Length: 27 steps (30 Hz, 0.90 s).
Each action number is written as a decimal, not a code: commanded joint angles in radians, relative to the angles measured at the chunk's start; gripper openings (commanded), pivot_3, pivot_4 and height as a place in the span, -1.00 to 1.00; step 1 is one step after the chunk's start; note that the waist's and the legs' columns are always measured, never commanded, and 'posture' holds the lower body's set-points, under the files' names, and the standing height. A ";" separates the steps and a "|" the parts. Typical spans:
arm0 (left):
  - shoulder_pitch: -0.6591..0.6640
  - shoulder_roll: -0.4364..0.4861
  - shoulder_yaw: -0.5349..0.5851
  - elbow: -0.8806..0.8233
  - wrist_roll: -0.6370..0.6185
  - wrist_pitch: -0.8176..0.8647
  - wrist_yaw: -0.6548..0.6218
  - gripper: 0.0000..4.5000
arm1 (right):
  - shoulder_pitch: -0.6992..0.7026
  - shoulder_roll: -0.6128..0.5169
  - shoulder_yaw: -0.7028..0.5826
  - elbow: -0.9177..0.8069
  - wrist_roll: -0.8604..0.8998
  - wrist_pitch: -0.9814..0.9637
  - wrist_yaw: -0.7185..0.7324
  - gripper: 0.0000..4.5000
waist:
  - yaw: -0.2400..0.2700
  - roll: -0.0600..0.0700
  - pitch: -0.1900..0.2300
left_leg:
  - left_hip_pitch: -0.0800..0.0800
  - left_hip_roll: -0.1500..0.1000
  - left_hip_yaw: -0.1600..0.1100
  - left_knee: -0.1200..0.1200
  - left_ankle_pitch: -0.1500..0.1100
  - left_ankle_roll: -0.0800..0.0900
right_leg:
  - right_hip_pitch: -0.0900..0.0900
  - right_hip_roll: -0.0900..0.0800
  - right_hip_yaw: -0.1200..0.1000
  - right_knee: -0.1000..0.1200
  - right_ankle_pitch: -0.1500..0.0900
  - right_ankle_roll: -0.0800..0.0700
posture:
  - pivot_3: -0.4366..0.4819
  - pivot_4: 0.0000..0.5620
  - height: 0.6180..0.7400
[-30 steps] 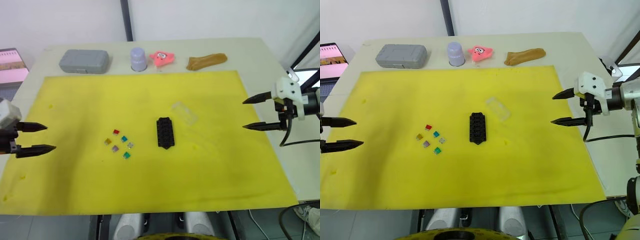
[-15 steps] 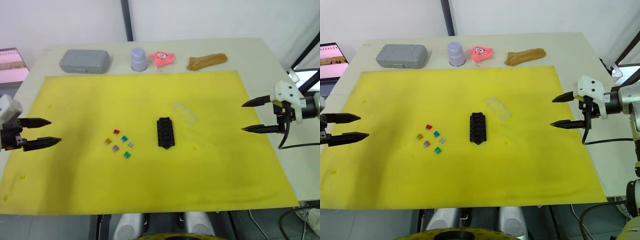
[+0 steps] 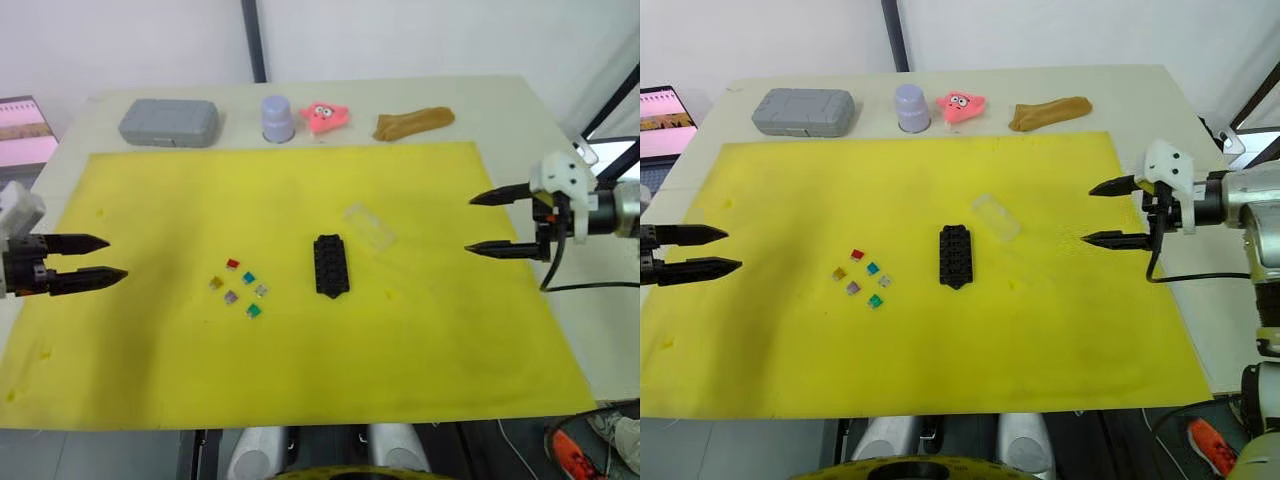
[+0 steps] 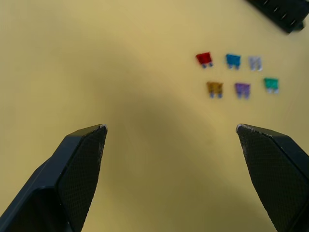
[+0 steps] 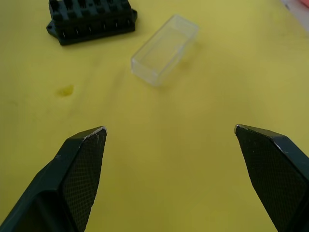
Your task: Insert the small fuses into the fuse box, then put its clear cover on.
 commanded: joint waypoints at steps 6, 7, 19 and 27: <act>-0.003 -0.006 0.000 0.041 -0.176 0.376 -0.035 1.00 | -0.048 0.091 0.034 -0.346 0.060 0.138 -0.112 0.99 | -0.002 0.000 0.000 | 0.000 0.000 0.000 0.000 0.000 0.000 | -0.001 0.000 0.000 0.002 0.000 0.000 | -0.05 -0.47 0.85; -0.005 -0.015 -0.005 0.034 -0.202 0.435 -0.029 1.00 | -0.057 0.119 0.048 -0.390 0.066 0.151 -0.132 0.99 | -0.002 0.000 0.000 | 0.000 0.000 0.000 0.000 0.000 0.000 | -0.001 0.000 0.000 0.002 0.000 0.000 | -0.05 -0.47 0.85; -0.161 -0.212 -0.042 0.023 -0.320 0.791 0.226 0.65 | -0.021 0.206 0.182 -0.675 0.015 0.167 -0.250 1.00 | 0.003 -0.007 -0.002 | 0.000 -0.001 -0.003 0.002 0.001 -0.002 | 0.000 0.000 0.001 0.004 0.000 0.000 | -0.05 -0.47 0.85; -0.234 -0.261 -0.161 0.124 -0.292 0.759 0.226 0.65 | -0.018 0.210 0.196 -0.693 -0.001 0.171 -0.286 1.00 | 0.001 -0.007 -0.002 | 0.000 -0.001 -0.003 0.002 0.001 -0.002 | -0.001 0.000 0.001 0.006 0.000 0.000 | -0.05 -0.47 0.85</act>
